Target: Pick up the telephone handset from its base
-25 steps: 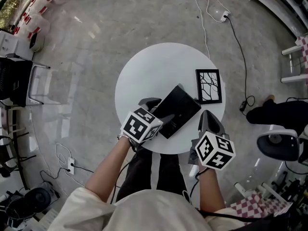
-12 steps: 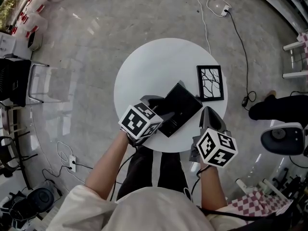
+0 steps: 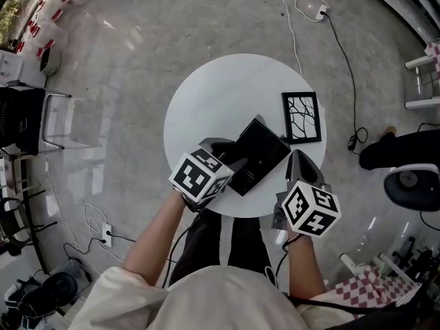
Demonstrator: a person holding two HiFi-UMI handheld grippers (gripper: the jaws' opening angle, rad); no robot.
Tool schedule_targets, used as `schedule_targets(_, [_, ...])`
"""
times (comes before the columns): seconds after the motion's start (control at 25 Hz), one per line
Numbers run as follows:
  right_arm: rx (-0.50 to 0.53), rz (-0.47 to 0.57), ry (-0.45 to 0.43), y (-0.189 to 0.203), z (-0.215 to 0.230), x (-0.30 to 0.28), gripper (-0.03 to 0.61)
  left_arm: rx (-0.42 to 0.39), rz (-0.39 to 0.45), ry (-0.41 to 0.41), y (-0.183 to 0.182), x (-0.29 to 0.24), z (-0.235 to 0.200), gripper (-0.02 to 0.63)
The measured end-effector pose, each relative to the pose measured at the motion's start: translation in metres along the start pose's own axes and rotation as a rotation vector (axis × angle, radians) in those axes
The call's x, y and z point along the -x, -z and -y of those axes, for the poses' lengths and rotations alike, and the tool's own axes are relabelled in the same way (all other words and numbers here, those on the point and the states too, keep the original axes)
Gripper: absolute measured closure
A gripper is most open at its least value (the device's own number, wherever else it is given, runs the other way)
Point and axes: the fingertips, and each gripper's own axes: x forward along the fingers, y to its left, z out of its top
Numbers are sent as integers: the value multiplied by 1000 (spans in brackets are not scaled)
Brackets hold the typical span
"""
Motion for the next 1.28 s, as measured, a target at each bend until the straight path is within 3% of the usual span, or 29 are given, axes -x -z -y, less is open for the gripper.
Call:
schedule_targets(1.12, [-11, 13, -19, -3, -4, 10, 554, 93, 93, 39, -4, 16, 18, 432])
schedule_targets(1.2, [-12, 13, -20, -3, -4, 11, 554, 119, 125, 28, -8, 18, 16, 523])
schedule_targets(1.28, [-11, 14, -21, -2, -5, 12, 554, 142, 141, 30, -10, 19, 15, 526])
